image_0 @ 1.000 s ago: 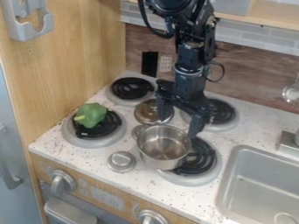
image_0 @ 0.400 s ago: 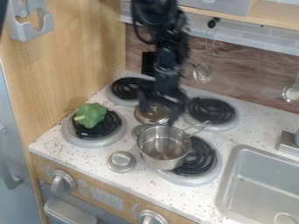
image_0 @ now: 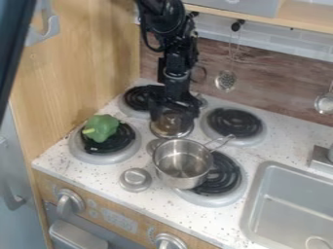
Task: Lift the lid and cover the silver pan
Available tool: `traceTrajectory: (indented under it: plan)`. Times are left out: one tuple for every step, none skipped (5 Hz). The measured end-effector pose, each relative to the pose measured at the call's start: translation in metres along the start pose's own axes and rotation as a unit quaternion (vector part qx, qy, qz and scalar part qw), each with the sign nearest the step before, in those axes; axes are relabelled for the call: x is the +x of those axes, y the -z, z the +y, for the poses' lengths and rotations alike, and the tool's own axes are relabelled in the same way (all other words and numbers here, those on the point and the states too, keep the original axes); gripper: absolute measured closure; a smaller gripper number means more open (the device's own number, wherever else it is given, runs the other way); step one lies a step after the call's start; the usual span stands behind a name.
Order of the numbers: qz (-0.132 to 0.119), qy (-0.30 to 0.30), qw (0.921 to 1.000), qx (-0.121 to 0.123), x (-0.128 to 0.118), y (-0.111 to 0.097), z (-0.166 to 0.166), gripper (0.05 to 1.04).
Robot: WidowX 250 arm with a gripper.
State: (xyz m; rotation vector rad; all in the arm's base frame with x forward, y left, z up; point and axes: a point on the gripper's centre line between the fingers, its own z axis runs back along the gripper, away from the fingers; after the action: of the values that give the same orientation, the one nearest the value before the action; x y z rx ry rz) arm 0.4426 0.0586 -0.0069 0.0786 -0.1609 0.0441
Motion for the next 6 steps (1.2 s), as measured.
traceTrajectory:
  plan:
    - [-0.013, -0.021, 0.9997, 0.001, 0.012, 0.003, 0.01, 0.085]
    - [-0.011, -0.021, 0.9997, 0.0, 0.02, 0.014, 0.01, 0.085]
    - [-0.011, -0.026, 0.9996, 0.0, 0.028, 0.021, 0.01, 0.085]
    - [-0.017, -0.04, 0.999, -0.012, 0.036, 0.032, 0.007, 0.085]
    - [-0.025, -0.043, 0.9984, -0.025, 0.044, 0.039, 0.003, 0.085]
    - [-0.03, -0.049, 0.9981, -0.025, 0.05, 0.038, 0.004, 0.139]
